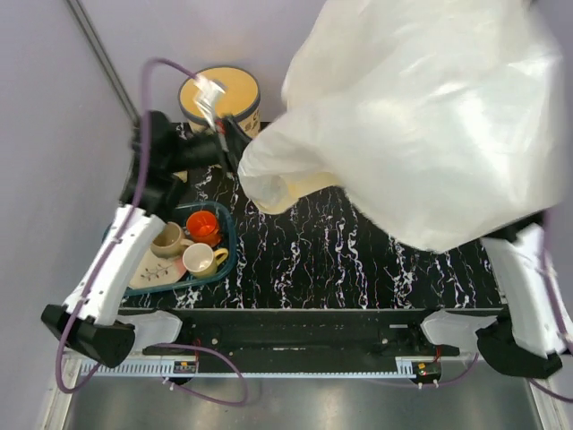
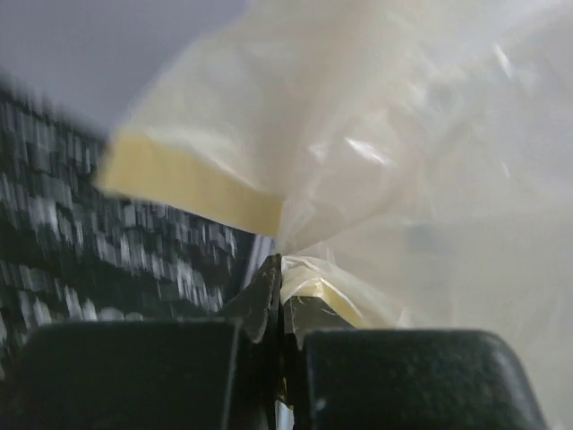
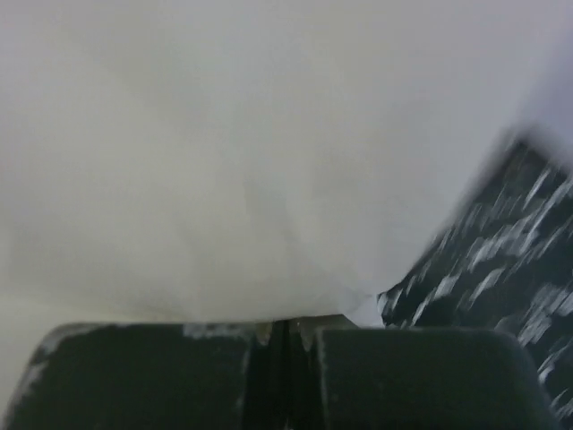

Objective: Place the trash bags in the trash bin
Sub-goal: Unfold the trash bag at the center of the board.

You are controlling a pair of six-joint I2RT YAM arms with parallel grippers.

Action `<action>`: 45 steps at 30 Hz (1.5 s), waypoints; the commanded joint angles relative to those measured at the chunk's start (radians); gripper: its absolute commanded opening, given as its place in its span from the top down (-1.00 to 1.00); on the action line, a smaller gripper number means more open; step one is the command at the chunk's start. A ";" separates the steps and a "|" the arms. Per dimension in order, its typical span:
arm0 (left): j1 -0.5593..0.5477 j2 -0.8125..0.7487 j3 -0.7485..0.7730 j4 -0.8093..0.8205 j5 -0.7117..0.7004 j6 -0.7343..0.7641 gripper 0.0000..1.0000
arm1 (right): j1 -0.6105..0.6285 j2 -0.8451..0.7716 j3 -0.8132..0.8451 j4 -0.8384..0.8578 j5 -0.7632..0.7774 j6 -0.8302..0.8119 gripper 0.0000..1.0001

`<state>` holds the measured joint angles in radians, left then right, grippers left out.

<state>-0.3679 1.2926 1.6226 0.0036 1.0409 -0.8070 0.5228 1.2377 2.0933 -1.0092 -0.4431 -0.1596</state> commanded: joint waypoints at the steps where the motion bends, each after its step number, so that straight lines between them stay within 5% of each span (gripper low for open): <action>1: -0.048 -0.045 -0.459 -0.236 -0.067 0.063 1.00 | -0.023 0.025 -0.568 -0.150 0.036 0.041 1.00; 4: -0.152 -0.163 -0.599 -0.390 -0.053 0.247 1.00 | -0.017 -0.082 -0.748 -0.251 -0.238 -0.058 1.00; 9: -0.224 -0.317 -0.555 -0.278 0.122 0.281 1.00 | -0.015 -0.199 -0.577 -0.289 -0.440 -0.144 1.00; 12: -0.223 -0.257 -0.465 0.014 0.234 -0.036 1.00 | -0.014 -0.175 -0.448 -0.267 -0.494 -0.088 1.00; 16: -0.197 -0.169 -0.289 0.084 0.226 -0.095 1.00 | -0.014 -0.120 -0.328 -0.223 -0.479 -0.037 1.00; 19: -0.102 -0.076 -0.226 0.246 0.234 -0.274 1.00 | -0.015 -0.103 -0.256 -0.184 -0.379 0.005 1.00; 24: 0.112 0.028 -0.093 -0.425 0.079 0.179 1.00 | -0.018 -0.112 -0.196 -0.148 -0.081 0.047 1.00; 29: 0.109 -0.012 -0.043 -0.544 0.019 0.423 1.00 | -0.020 -0.150 -0.239 -0.048 0.099 0.112 1.00; 37: -0.184 -0.096 -0.055 -0.513 -0.156 0.615 1.00 | -0.020 -0.115 -0.343 0.141 -0.155 0.190 1.00; 43: -0.296 -0.067 -0.066 -0.421 -0.189 0.576 1.00 | -0.020 -0.112 -0.389 0.268 -0.250 0.290 0.40; 45: -0.307 -0.053 -0.079 -0.377 -0.182 0.542 1.00 | -0.020 -0.130 -0.444 0.343 -0.305 0.331 -0.11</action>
<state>-0.6498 1.2110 1.5417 -0.4854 0.9024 -0.2504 0.5030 1.1450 1.7035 -0.8413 -0.6212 0.0681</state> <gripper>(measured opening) 0.002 0.406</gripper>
